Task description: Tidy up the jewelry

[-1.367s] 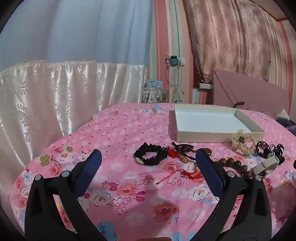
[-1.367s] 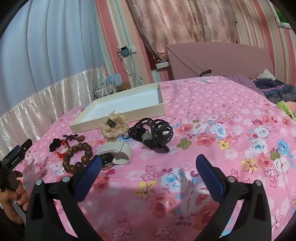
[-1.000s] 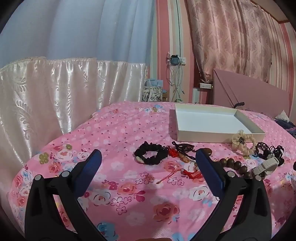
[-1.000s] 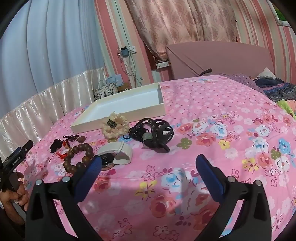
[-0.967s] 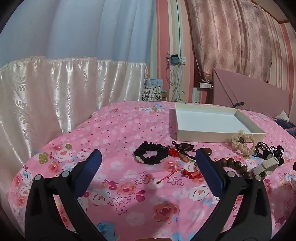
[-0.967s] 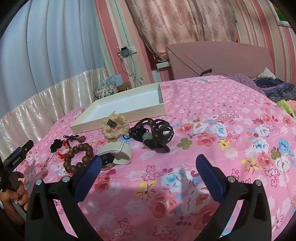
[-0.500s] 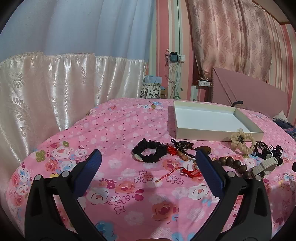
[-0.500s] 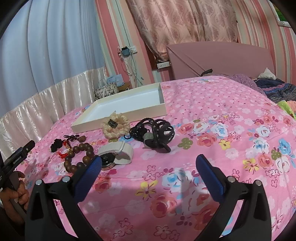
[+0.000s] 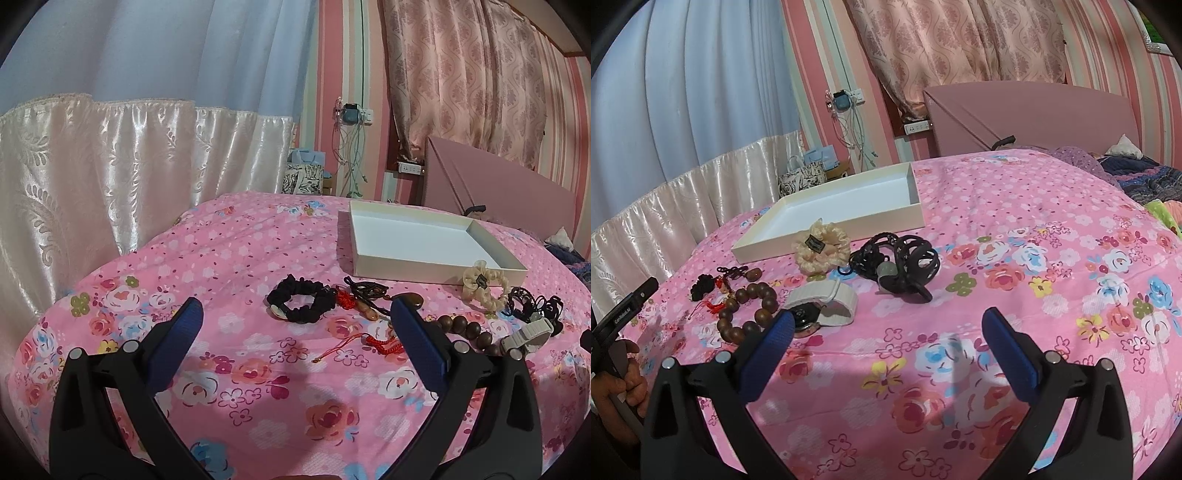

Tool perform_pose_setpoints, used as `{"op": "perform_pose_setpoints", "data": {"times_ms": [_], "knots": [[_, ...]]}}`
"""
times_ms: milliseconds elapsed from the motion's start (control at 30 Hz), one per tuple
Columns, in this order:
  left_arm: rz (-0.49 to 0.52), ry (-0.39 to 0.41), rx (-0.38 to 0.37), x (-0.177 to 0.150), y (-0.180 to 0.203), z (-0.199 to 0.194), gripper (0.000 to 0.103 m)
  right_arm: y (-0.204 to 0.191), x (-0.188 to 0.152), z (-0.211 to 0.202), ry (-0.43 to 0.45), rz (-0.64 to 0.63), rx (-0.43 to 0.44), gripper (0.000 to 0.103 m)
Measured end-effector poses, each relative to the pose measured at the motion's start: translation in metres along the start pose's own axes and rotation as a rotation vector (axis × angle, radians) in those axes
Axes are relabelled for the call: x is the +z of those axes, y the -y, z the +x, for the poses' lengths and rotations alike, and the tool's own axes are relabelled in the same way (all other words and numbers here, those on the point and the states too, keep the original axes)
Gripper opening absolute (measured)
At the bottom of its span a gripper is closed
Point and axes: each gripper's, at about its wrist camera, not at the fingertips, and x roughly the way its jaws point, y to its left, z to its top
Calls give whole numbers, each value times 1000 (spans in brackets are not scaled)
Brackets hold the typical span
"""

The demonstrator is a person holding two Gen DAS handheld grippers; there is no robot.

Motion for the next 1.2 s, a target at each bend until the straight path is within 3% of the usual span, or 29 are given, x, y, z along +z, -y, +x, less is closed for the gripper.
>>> {"op": "perform_pose_setpoints", "data": {"times_ms": [533,800,967,1067,1200], "knots": [[-7,4,-7,1,-3,-2,100,-1,0,0,2,-9,-28,101],[-36,-5,-27,2,-9,0,100,-15,2,8,-38,-84,-67,101],[-41,-58,-15,2,-8,10,100,-32,6,16,-83,-165,-76,101],[-56,-120,-34,3,-10,20,100,-36,10,20,-101,-134,-29,101],[-44,-183,-77,5,-2,29,100,-42,19,32,-115,-130,-30,101]]}}
